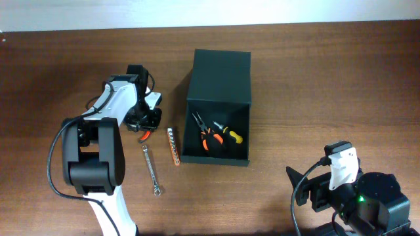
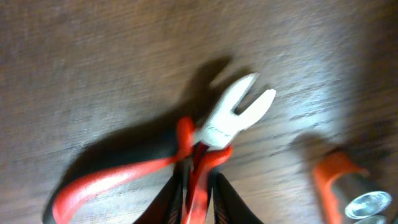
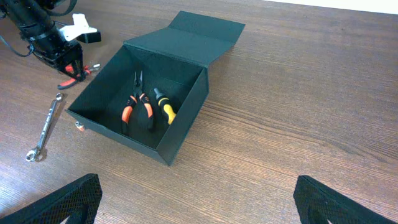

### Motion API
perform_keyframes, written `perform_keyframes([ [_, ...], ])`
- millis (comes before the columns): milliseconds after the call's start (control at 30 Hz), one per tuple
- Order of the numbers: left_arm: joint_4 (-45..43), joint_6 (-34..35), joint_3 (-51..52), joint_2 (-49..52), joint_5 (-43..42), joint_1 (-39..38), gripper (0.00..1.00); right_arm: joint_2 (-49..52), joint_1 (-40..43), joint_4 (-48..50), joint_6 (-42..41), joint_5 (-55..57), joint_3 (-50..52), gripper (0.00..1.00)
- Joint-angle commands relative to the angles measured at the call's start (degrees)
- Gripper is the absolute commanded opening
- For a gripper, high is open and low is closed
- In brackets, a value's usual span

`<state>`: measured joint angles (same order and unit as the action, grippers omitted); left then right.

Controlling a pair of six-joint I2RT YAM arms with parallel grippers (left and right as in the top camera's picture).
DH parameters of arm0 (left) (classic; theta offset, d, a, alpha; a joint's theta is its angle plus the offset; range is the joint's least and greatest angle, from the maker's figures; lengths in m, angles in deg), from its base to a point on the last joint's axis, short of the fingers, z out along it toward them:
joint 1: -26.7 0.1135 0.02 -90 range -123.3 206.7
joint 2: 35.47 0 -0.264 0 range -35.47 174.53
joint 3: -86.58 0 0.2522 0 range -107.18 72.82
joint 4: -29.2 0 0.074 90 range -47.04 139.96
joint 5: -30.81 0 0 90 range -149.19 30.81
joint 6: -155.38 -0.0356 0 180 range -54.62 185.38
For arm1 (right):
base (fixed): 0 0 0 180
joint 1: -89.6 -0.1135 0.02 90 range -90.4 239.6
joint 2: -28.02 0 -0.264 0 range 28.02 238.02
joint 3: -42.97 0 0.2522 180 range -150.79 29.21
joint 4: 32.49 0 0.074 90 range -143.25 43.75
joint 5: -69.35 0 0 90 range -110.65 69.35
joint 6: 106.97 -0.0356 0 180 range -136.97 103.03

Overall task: Pack container
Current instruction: 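Carry the red pliers into the box and release them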

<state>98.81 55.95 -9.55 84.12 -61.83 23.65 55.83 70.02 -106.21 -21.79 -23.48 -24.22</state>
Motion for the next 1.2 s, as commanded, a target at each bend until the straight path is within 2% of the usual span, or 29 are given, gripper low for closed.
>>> perform_keyframes([
  [0,-1.75,-0.26,-0.09,2.21,-5.53,-0.07,0.17,-0.13,0.09,0.17,-0.61,0.31,0.07,0.99],
  [267,-4.28,1.25,-1.22,-0.79,-7.69,-0.07,0.16,-0.13,0.09,0.17,-0.61,0.31,0.07,0.99],
  [400,-5.25,1.22,-1.22,-4.13,-7.69,-0.07,0.09,-0.13,0.09,0.17,-0.59,0.31,0.07,0.99],
  [867,-6.21,5.55,-1.22,-13.29,-8.41,-0.87,0.04,-0.13,0.09,0.17,-0.61,0.31,0.07,0.99],
  [1000,-6.21,5.53,-1.42,-16.13,-8.57,-4.50,0.04,-0.13,0.09,0.17,-0.61,0.31,0.07,0.99],
  [1167,-6.21,5.53,-1.81,-18.78,-8.55,-12.98,0.04,-0.13,0.09,0.17,-0.61,0.31,0.07,0.99],
])
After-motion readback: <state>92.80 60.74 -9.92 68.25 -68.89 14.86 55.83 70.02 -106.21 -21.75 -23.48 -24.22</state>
